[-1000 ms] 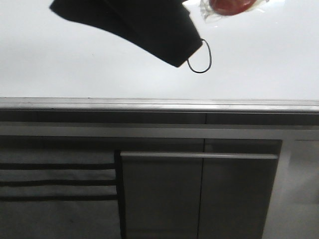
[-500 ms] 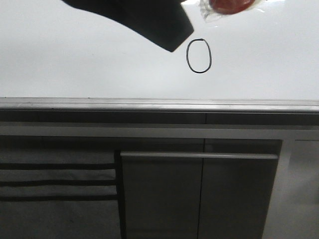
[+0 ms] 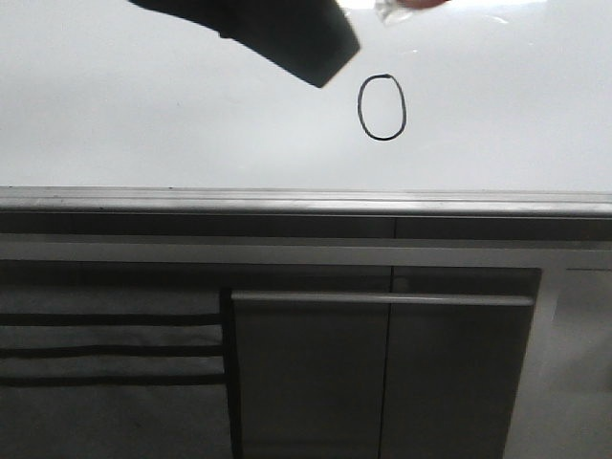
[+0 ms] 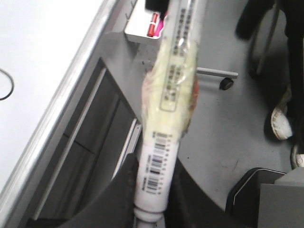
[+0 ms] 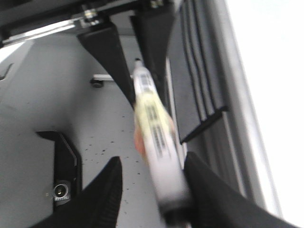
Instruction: Write number 0 on whiteboard
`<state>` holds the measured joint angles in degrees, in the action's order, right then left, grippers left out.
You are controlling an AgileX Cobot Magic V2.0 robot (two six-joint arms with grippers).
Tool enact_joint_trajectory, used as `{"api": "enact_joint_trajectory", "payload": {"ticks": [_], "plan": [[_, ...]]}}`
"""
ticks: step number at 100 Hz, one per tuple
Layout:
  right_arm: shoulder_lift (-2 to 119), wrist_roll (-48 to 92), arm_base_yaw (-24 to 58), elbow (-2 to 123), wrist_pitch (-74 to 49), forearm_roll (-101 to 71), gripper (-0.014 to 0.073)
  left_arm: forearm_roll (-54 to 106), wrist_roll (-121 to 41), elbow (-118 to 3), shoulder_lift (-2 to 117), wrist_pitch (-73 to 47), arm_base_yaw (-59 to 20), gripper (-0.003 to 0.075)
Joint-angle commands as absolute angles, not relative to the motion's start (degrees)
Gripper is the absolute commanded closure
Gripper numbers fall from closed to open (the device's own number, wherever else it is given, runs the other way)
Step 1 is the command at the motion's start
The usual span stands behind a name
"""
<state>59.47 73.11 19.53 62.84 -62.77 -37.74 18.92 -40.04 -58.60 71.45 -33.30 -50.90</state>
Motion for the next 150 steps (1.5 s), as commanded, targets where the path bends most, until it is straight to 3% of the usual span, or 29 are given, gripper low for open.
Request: {"api": "enact_joint_trajectory", "payload": {"ticks": [1, 16, 42, 82, 130, 140, 150], "plan": [[56.7, 69.9, 16.9, 66.8, -61.7, -37.2, 0.0302, 19.9, -36.9, -60.7, 70.4, -27.6, -46.8, 0.0741], [52.7, 65.2, 11.1, 67.5, -61.4, -36.7, 0.0302, 20.1, -32.6, -60.1, 70.4, -21.7, -36.6, 0.0741], [50.0, 58.9, 6.3, 64.4, -61.3, -36.6, 0.0302, 25.8, -29.1, -51.8, 71.9, 2.6, -24.1, 0.0741], [50.0, 58.9, 6.3, 60.5, -58.0, -36.6, 0.0302, 28.0, -29.1, -49.9, 85.0, 19.9, -22.8, 0.0740], [50.0, 58.9, 6.3, 60.5, -58.0, -36.7, 0.0302, 28.0, -29.1, -49.9, 88.4, 18.6, -22.8, 0.0736], [50.0, 58.9, 6.3, 60.5, -58.0, -36.7, 0.0302, 27.4, -29.2, -50.0, 88.4, 17.0, -22.8, 0.0665], [50.0, 58.8, 6.3, 60.5, -57.1, -36.7, 0.0302, 24.8, -29.5, -50.4, 88.2, 15.1, -22.8, 0.0497]]}}
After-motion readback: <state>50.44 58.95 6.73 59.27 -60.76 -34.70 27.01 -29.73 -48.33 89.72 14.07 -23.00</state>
